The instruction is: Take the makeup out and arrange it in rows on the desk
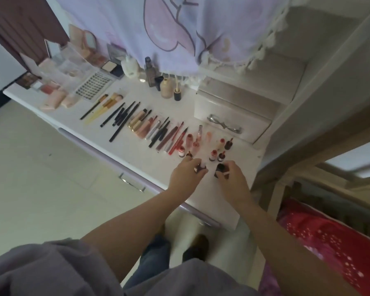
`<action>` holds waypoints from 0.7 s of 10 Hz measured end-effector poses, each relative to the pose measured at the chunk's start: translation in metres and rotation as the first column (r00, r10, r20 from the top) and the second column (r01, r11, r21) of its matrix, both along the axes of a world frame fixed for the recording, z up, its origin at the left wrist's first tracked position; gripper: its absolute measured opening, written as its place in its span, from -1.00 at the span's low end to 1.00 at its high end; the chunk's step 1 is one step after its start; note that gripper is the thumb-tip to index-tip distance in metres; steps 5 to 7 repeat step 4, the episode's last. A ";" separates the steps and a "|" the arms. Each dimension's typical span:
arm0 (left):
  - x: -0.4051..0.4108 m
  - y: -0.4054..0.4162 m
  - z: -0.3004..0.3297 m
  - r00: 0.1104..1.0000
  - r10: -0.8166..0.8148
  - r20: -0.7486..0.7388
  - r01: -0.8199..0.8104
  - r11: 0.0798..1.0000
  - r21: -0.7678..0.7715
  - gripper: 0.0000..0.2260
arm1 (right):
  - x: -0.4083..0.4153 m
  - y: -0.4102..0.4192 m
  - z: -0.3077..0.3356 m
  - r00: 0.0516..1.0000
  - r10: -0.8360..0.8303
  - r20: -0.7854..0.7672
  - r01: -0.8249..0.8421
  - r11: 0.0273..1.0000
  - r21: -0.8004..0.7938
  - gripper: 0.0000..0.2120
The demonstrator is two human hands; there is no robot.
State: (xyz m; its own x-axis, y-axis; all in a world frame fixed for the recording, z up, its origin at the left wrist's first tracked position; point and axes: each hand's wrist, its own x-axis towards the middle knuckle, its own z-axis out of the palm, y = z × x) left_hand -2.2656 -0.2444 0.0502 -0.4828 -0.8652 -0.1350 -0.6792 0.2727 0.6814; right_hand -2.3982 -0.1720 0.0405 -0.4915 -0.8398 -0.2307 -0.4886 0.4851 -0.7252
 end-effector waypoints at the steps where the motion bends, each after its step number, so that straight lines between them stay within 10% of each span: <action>1: -0.006 0.003 -0.010 0.998 0.038 -0.051 -0.039 0.999 -0.013 -0.82 | 0.005 -0.007 -0.006 0.996 0.031 -0.085 -0.032 0.999 -0.011 -0.77; 7: -0.004 0.010 -0.036 0.995 0.095 0.012 -0.096 0.992 0.088 -0.61 | -0.003 -0.001 -0.018 0.999 -0.013 0.032 0.012 1.000 0.014 -0.63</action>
